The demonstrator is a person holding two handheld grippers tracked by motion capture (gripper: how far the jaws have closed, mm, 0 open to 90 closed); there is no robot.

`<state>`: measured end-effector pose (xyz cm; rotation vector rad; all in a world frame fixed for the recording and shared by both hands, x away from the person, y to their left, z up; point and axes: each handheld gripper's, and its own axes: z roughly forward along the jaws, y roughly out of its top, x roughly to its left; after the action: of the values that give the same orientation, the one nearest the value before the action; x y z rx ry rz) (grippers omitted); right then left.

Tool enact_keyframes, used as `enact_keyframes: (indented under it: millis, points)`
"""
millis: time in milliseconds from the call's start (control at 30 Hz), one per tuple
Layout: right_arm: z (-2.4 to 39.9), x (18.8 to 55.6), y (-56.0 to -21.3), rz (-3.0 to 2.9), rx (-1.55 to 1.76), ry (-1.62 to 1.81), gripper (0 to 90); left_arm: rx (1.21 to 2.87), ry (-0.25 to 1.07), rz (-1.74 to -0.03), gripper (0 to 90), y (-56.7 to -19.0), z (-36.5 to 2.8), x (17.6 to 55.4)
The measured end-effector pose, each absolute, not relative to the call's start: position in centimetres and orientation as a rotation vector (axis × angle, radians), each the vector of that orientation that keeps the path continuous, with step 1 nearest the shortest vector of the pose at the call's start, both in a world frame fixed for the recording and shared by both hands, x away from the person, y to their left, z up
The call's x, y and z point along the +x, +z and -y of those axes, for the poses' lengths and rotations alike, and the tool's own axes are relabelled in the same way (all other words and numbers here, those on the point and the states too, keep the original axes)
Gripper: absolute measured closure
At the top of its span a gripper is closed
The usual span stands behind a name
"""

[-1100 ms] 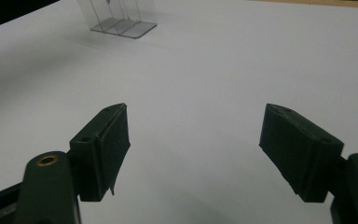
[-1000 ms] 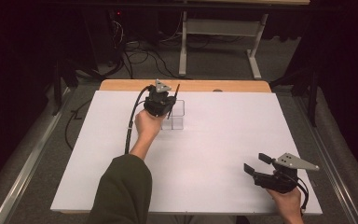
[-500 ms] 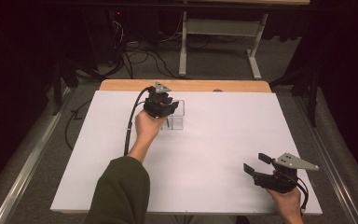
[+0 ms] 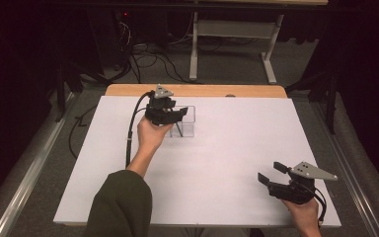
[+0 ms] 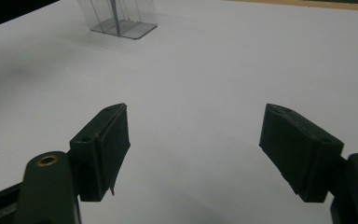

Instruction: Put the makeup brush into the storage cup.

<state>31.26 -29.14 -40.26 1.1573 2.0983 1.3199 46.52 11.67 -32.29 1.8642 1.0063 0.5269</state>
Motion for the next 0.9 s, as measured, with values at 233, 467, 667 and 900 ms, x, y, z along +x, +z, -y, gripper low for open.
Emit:
enact_keyframes:
  millis: [233, 467, 667, 900]
  points:
    - [29.3, 31.2, -40.2, -2.091, 1.159, 1.323, 25.8, 1.850, 0.515, -0.997, 40.2, -32.2, -12.1, 46.0]
    - [29.3, 31.3, -40.2, -2.090, 1.163, 1.325, 25.8, 1.826, 0.498, -0.986, 39.2, -31.9, -12.5, 45.3]
    - [29.2, 31.2, -40.2, -2.093, 1.156, 1.326, 25.8, 1.834, 0.498, -0.970, 38.6, -31.8, -12.6, 44.8]
    - [29.3, 31.2, -40.2, -2.089, 1.155, 1.327, 25.7, 1.828, 0.497, -0.957, 37.1, -31.6, -12.7, 44.4]
